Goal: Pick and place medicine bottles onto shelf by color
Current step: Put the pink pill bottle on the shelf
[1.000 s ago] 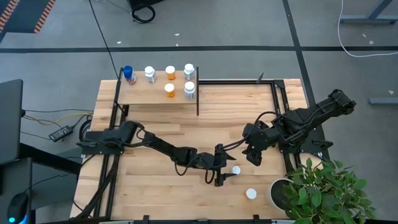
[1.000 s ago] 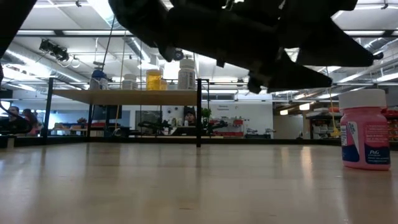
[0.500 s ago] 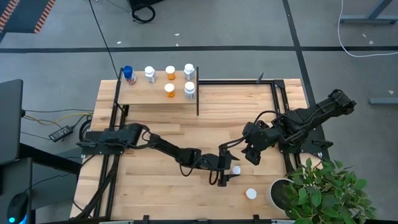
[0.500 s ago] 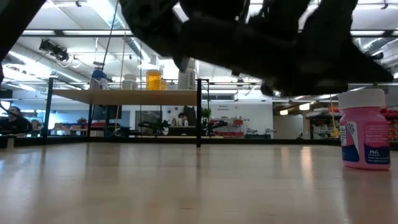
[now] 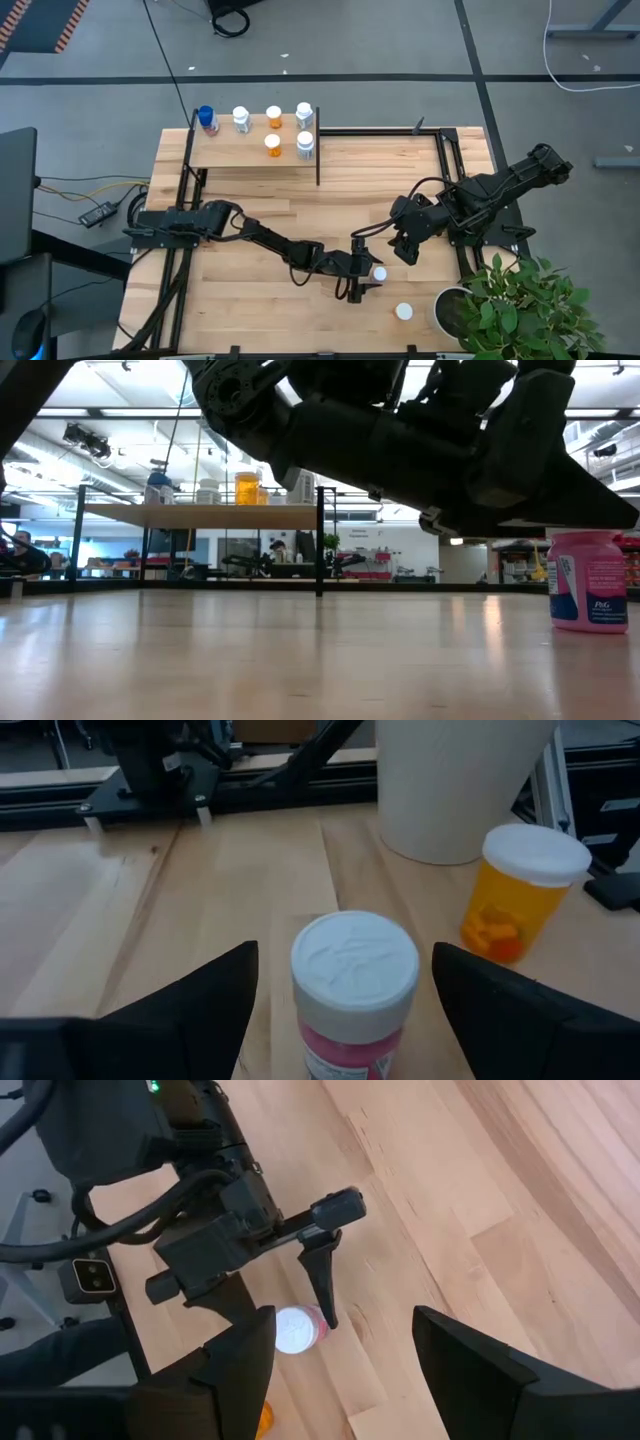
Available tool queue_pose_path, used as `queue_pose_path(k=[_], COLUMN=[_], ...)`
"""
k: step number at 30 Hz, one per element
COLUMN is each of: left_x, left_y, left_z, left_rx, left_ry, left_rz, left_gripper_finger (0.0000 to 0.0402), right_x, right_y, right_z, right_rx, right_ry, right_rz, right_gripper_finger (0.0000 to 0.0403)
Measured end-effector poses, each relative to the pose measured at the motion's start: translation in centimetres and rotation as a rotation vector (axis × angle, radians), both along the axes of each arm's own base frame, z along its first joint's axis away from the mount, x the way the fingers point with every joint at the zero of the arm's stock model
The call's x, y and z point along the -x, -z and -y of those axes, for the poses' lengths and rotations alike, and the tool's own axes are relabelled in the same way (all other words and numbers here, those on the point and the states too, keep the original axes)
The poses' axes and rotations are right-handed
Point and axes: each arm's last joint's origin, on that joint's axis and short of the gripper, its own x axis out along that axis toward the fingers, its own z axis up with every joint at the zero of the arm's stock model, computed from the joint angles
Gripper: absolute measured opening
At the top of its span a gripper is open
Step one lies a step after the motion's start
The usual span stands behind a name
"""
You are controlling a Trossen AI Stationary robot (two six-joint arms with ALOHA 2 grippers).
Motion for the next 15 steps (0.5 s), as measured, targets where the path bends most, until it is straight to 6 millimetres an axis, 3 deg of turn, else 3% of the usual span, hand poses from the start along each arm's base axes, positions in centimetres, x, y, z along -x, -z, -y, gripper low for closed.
queue_pose_path(k=[15], left_x=[0.00], left_y=[0.02], left_z=[-0.04], left_rx=[0.011], left_ry=[-0.004], left_rz=[-0.003], left_gripper_finger=[0.0221], right_x=[0.00], right_y=[0.00], right_z=[0.00], right_rx=[-0.001], right_ry=[0.002], right_rz=[0.000], right_gripper_finger=[0.0243])
